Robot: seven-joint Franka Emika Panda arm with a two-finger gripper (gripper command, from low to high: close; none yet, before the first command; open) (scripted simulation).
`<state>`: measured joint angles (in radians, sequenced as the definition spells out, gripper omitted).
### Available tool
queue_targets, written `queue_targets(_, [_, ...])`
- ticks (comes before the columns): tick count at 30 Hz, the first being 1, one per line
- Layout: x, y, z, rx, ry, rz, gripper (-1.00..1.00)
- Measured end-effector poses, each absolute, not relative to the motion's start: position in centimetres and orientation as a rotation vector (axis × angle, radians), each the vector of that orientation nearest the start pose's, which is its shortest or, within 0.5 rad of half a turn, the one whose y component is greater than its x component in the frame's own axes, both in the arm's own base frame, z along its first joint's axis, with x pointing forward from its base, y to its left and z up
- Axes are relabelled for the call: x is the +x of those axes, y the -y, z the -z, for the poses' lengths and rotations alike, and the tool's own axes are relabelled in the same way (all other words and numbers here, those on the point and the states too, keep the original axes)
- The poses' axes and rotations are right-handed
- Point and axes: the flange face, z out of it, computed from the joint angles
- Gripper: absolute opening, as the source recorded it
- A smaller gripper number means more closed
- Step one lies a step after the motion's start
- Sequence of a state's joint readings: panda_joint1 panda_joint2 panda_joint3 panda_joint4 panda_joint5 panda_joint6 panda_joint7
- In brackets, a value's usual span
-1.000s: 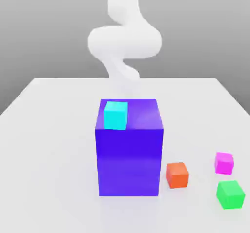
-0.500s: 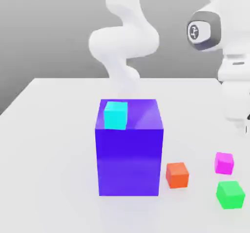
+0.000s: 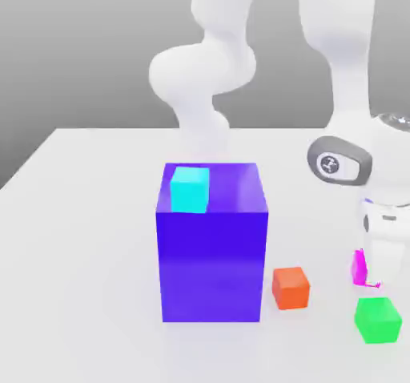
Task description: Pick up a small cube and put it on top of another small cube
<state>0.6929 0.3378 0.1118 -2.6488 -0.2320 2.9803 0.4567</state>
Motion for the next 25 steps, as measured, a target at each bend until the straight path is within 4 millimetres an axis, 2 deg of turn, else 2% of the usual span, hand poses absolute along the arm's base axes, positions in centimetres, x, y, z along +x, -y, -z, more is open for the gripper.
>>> queue_targets(3, [26.9,-30.9,-13.0,-3.015,0.886,0.0,-1.0])
queue_targets(9, [27.0,-30.9,-18.5,-3.015,0.887,0.0,-1.0])
queue_targets(10, [27.9,-30.9,-19.3,-3.012,0.897,0.0,-1.0])
queue_targets(13, [32.4,-30.3,-21.2,-2.998,0.944,-0.001,-1.0])
queue_targets(17, [38.5,-28.5,-23.5,-2.976,1.007,-0.002,-1.0])
queue_targets(19, [39.5,-28.2,-22.0,-2.972,1.018,-0.003,-1.0])
queue_targets(21, [39.7,-28.1,-19.6,-2.971,1.02,-0.002,-1.0])
queue_targets(22, [39.7,-28.0,-18.5,-2.972,1.02,-0.002,1.0])
queue_targets(25, [39.7,-28.0,-18.5,-2.972,1.02,-0.002,1.0])
